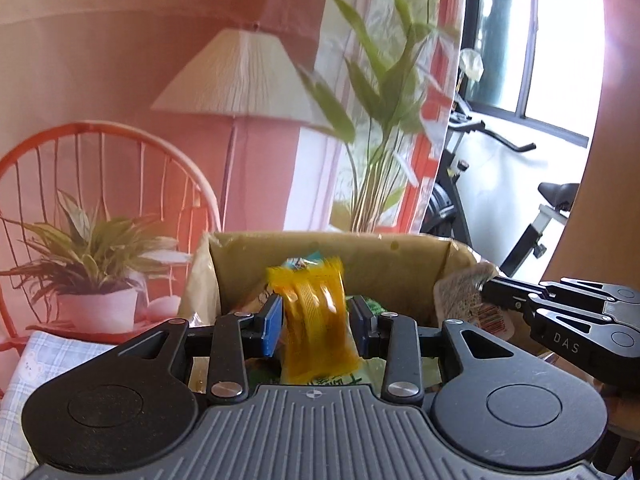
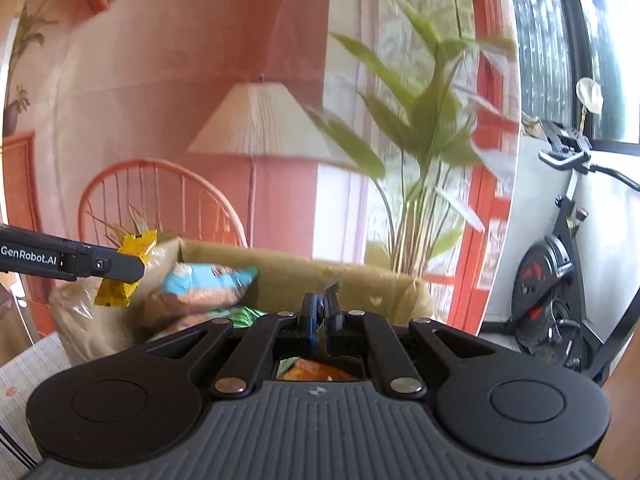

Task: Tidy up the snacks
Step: 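Open both grippers to drop the packets into the box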

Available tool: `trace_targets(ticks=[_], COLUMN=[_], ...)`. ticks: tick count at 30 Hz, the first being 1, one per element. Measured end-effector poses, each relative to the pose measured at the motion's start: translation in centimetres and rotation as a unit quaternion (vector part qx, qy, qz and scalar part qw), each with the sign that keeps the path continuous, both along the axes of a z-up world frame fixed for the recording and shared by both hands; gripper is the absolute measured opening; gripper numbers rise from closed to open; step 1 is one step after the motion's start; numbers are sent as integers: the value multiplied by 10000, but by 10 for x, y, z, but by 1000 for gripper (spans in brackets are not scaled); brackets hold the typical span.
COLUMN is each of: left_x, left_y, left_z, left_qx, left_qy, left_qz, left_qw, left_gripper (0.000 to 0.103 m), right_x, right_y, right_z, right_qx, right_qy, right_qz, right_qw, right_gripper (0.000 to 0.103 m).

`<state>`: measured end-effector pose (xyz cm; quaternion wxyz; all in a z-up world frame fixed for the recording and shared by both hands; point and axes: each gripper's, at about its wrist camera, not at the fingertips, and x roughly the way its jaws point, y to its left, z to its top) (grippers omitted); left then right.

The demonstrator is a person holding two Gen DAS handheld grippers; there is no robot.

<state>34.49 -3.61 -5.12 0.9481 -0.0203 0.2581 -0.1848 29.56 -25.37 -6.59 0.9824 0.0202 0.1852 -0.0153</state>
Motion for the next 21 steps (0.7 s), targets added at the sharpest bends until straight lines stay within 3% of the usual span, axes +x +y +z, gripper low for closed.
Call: trace_targets(ticks=[2,3,10,21], left_x=[0,-2,-15,-56], left_y=[2,3,11,30], left_z=[-1,-1,3,7], left_qx=[47,49,-17,-182], left_qy=[-23,-81,-155,-288], left_qz=[32,43,89,24], left_qw=[10000,9999,9998,9994], left_gripper=[61,63,64,64], right_x=[2,0,-19,-73], right_y=[-2,-3,-2,10], right_z=[-4,-5,-3,-4], right_qx=[92,106,102,496], right_qy=[90,62,-40,-298], right_qz=[-20,-17,-19,-3], right_qw=[9999,9999,9999,9983], right_gripper=[6,6,8,8])
